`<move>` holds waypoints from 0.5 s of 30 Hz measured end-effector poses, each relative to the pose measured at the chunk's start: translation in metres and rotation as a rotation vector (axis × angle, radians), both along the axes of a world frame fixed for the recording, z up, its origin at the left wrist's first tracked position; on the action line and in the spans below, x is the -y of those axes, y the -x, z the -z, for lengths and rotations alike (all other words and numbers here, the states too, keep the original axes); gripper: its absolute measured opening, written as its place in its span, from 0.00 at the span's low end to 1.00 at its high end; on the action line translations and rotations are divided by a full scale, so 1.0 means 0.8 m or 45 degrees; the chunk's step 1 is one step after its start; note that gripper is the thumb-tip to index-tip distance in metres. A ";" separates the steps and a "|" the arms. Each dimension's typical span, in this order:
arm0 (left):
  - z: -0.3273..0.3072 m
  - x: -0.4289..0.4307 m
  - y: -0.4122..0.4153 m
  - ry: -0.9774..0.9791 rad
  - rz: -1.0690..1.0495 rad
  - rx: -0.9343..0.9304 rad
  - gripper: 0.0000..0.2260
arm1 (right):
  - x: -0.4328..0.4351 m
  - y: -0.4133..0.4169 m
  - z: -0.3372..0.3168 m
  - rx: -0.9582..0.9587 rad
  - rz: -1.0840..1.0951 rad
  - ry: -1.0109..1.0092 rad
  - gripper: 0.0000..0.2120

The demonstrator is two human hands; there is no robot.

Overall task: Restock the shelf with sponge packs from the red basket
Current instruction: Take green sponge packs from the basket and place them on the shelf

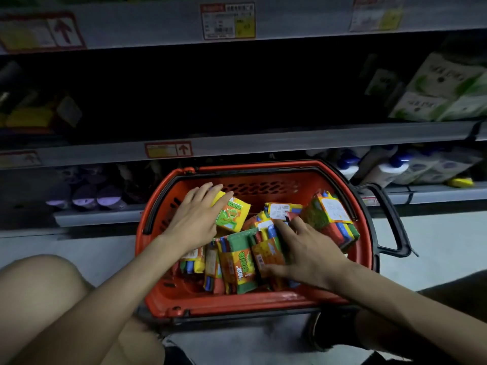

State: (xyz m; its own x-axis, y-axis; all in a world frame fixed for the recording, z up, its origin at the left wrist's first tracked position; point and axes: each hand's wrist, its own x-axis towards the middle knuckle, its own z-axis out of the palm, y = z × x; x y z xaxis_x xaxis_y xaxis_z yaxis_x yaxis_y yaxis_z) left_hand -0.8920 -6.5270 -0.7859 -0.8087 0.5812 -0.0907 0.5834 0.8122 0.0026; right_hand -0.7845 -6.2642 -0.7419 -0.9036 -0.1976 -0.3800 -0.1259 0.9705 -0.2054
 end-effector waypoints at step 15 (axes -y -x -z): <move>-0.014 0.004 0.017 -0.416 -0.400 0.262 0.43 | -0.011 0.025 -0.001 0.202 0.889 1.182 0.35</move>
State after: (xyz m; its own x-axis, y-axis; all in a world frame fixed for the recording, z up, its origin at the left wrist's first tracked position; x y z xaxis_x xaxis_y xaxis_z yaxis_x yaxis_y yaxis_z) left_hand -0.9057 -6.5304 -0.7748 -0.9337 0.3372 -0.1208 0.2714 0.8861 0.3758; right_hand -0.8046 -6.2555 -0.7408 -0.8809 0.0616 -0.4692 0.4658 0.2879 -0.8368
